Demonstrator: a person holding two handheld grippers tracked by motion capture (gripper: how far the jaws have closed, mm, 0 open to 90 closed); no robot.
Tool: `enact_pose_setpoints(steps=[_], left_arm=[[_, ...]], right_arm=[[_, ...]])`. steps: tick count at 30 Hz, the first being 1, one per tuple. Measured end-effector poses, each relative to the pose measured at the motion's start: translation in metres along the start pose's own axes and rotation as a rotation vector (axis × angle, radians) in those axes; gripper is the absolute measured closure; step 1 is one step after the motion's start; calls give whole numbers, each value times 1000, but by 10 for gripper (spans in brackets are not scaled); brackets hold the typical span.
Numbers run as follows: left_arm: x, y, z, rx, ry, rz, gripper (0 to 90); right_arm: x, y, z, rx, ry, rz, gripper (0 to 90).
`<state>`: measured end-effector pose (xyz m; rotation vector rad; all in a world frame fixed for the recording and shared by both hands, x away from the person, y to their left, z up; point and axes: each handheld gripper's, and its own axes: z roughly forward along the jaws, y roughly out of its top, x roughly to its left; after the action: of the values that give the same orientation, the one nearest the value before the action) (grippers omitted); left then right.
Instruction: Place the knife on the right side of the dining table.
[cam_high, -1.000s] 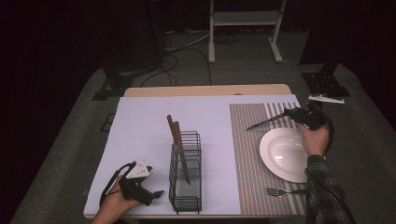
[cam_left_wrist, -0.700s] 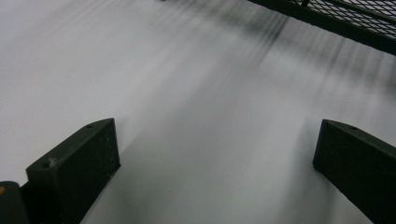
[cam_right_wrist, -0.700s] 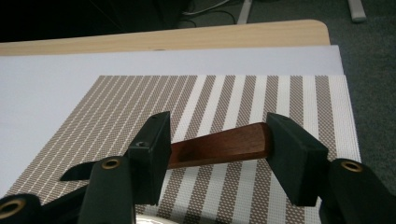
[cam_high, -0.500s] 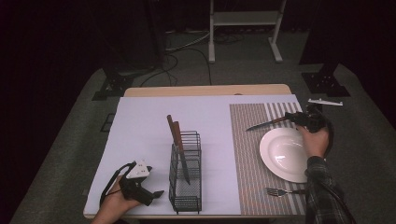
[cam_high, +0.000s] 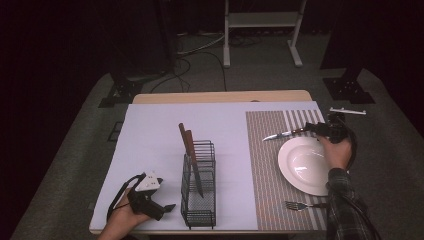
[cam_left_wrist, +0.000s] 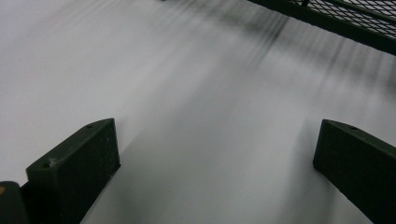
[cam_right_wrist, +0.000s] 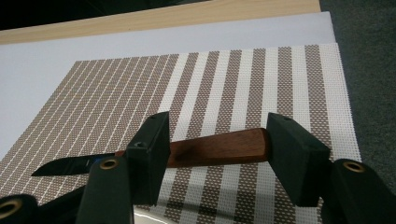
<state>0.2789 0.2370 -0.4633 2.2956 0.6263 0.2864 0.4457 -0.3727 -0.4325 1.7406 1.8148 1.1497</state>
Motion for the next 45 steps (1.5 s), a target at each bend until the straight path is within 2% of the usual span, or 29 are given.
enact_pose_setpoints(steps=[11,18,22,34,45], left_arm=[[0,0,0,1,0,0,0],[0,0,0,0,1,0,0],[0,0,0,0,1,0,0],[-1,0,-1,1,7,-1,0],[-1,0,0,1,7,-3,0]], right_arm=[[-1,2,-4,-10,-20,-11,390],[3,4,-6,-21,-12,-23,379],[10,6,-8,-36,5,-45,352],[44,14,-9,-46,35,-147,181],[86,13,-20,-7,74,-265,16]])
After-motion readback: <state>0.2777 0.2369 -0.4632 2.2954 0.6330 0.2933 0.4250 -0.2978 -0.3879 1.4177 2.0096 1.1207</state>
